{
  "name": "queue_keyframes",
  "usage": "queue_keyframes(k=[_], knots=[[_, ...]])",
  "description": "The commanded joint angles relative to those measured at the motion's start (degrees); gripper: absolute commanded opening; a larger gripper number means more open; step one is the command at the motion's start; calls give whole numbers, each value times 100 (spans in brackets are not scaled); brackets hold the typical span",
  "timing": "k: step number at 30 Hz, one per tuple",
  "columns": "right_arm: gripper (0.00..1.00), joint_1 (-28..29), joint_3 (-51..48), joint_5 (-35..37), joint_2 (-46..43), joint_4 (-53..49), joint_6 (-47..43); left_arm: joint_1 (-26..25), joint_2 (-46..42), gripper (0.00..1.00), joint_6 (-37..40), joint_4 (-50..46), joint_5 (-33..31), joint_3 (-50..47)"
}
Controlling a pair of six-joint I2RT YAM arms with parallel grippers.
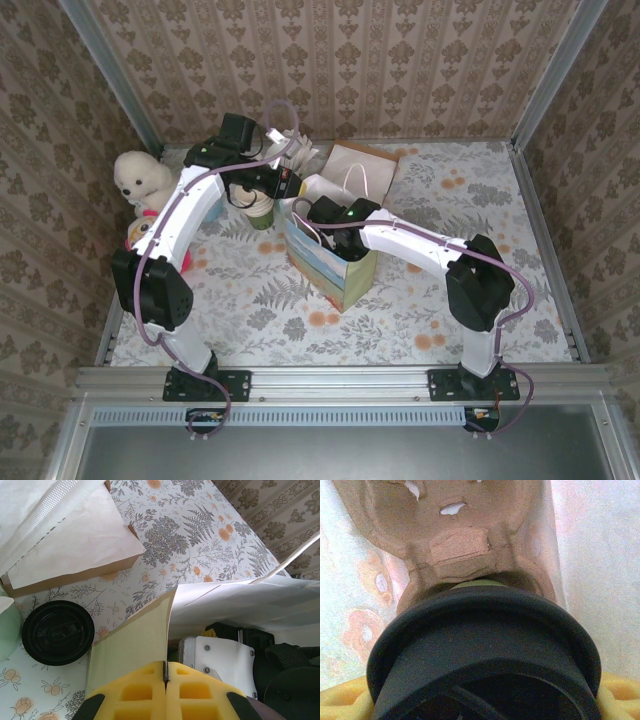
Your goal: Pack the takeout coffee
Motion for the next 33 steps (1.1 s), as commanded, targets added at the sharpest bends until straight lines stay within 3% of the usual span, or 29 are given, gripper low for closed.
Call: queue_keyframes(k=[1,33], knots=[[46,-67,-651,-307,1072,748,22,-30,78,0,-26,-75,100,175],[47,-61,-1071,-289,1345,1010,19,-50,86,0,-86,86,137,74]])
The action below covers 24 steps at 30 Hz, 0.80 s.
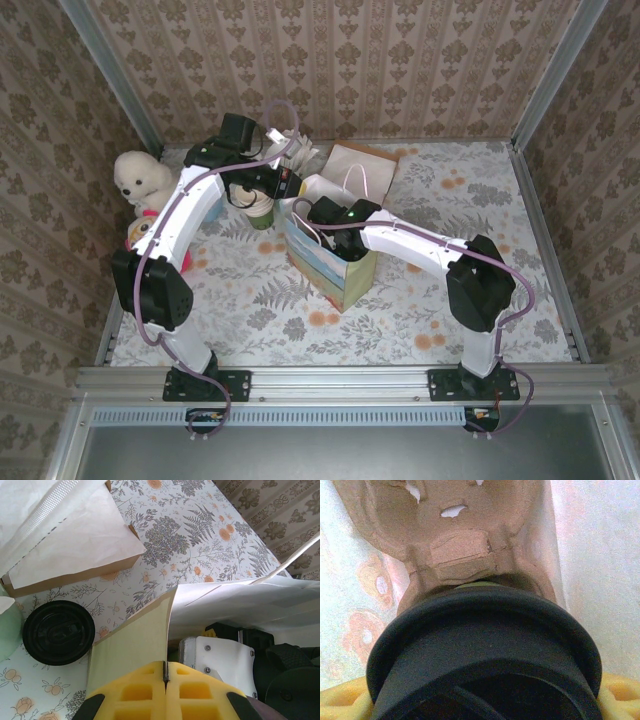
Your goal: Pack the takeout coffee
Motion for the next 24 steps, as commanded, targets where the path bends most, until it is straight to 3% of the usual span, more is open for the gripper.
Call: queue_keyframes(k=[1,24], knots=[[48,-63,-984,-295,1326,930,31,-48,97,0,-92,111,139,69],[50,-58,-812,-429,1909,802,-198,-56,63,0,-110,101,146,175]])
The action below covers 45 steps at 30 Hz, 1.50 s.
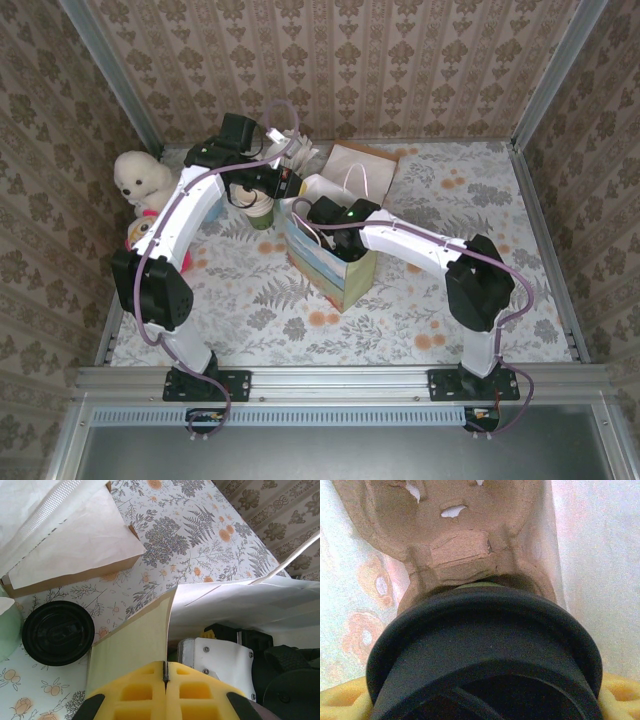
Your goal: Pack the takeout coffee
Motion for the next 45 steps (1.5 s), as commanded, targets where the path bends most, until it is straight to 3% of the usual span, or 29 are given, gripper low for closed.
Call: queue_keyframes(k=[1,14,27,30,45], knots=[[50,-63,-860,-438,1816,823,-186,-52,52,0,-71,76,149,175],[55,-58,-137,-636,927,316,-266,-69,0,0,-62,49,146,197],[72,-58,197,-446,583,39,8,-69,-54,0,-29,8,101,201],[80,-63,191,-456,437,11,41,-68,-64,0,-27,6,81,183],[82,-27,136,-397,76,13,67,-69,-89,0,17,-46,44,148]])
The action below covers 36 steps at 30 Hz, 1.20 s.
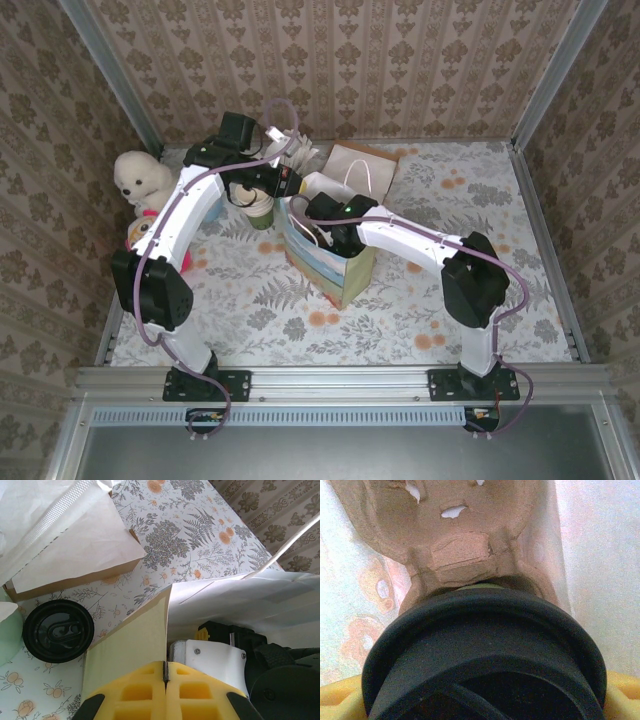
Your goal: Pack the takeout coffee
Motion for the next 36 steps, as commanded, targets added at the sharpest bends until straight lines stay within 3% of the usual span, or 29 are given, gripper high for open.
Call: queue_keyframes(k=[1,16,20,36], knots=[[83,5,-202,-324,37,118,165,-67,-91,0,7,-60,45,96],[90,19,-126,-246,-66,31,164,-64,-24,0,54,-62,35,65],[100,14,-151,-177,-186,101,156,-65,14,0,-1,-91,45,94],[100,29,74,136,-782,370,75,-102,-313,0,-243,192,-118,-259]])
